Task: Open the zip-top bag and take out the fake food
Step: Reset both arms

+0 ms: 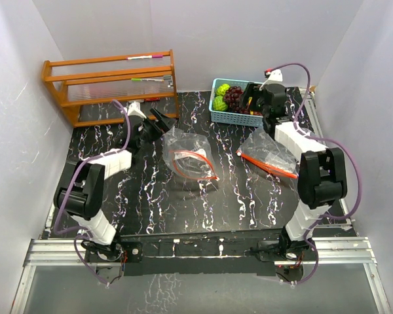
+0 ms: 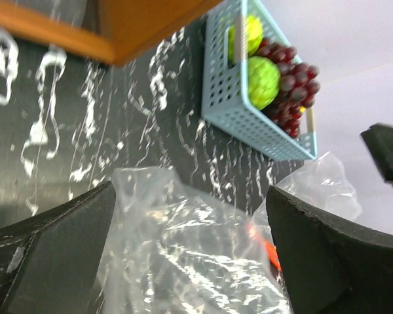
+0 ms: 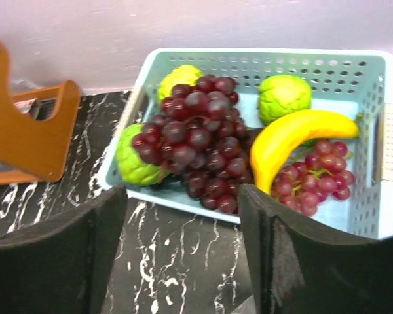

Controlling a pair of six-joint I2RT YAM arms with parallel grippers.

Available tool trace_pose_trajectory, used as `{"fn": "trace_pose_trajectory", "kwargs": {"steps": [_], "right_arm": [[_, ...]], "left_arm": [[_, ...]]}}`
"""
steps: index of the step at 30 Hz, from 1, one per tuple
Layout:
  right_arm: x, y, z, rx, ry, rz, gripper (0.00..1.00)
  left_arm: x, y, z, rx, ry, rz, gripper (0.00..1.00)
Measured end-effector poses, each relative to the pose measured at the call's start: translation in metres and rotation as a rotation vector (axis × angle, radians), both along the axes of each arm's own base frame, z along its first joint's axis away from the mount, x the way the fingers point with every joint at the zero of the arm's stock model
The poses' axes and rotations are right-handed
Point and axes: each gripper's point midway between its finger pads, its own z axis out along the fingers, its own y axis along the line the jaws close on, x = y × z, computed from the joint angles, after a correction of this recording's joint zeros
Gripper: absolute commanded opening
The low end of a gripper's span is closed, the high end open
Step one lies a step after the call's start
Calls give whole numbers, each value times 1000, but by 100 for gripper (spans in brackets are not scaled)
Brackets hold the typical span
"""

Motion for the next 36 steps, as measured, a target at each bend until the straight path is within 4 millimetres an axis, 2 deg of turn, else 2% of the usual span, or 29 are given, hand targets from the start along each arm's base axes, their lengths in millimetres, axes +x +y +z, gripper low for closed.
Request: {"fn": "trace_pose_trajectory", "kwargs": {"steps": [4, 8, 11, 13, 17, 20, 25, 36], "right_arm": [[-18, 29, 8, 5, -12, 72, 97], [-30, 52, -2, 22, 14, 154, 98], [-44, 56, -18, 26, 45, 188, 98], [-54, 57, -28, 27, 66, 206, 98], [-61, 59, -31, 25, 44, 230, 98], [-70, 58, -31, 15, 19, 241, 98], [-72, 57, -22, -1, -30, 247, 98], [-74, 59, -21, -29, -49, 232, 98]], "left_arm": [[11, 7, 43, 66, -97, 20, 97], [1, 22, 84, 128, -173, 62, 97], [-10, 31, 107, 145, -212, 86, 97], [-19, 36, 114, 156, -217, 94, 97], [-31, 44, 104, 193, -174, 94, 97], [-40, 49, 81, 225, -113, 86, 97], [-54, 54, 44, 256, -25, 81, 97], [-56, 62, 40, 280, -11, 98, 97]]}}
